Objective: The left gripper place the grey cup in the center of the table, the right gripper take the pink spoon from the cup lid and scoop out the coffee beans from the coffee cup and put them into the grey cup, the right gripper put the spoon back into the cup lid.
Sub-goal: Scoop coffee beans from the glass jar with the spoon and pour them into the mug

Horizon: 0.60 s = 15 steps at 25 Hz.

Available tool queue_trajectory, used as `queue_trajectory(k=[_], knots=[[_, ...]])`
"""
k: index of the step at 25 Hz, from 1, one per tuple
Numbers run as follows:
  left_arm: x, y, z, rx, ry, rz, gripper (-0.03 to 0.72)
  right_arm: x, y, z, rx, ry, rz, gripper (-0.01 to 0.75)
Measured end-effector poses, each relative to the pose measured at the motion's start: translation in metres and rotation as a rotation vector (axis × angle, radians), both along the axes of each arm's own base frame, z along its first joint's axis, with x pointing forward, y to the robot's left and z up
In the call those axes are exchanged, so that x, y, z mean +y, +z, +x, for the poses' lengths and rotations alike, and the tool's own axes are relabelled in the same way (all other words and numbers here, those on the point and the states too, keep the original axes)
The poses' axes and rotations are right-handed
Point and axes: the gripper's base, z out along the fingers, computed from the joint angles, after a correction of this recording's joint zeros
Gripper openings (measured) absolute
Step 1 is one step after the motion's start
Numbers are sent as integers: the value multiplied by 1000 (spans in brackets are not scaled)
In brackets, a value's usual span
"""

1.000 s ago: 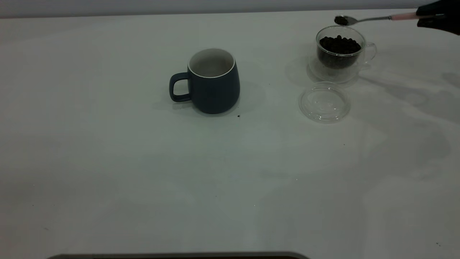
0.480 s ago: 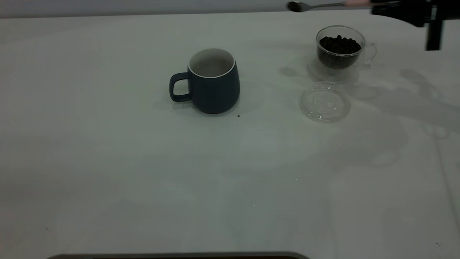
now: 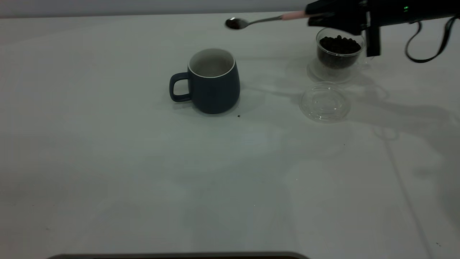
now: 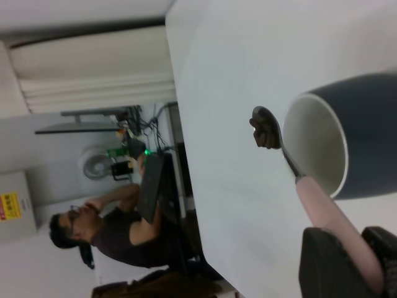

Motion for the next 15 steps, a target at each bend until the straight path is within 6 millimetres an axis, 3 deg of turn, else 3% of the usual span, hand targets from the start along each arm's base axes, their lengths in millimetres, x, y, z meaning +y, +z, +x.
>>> queue_trajectory(k=[9,15], knots=[[0,0,0,0,0,0,569,29,-5,-3,-79,55,-98,114],[0,0,0,0,0,0,569,25,-10,0,-367,157,-272,114]])
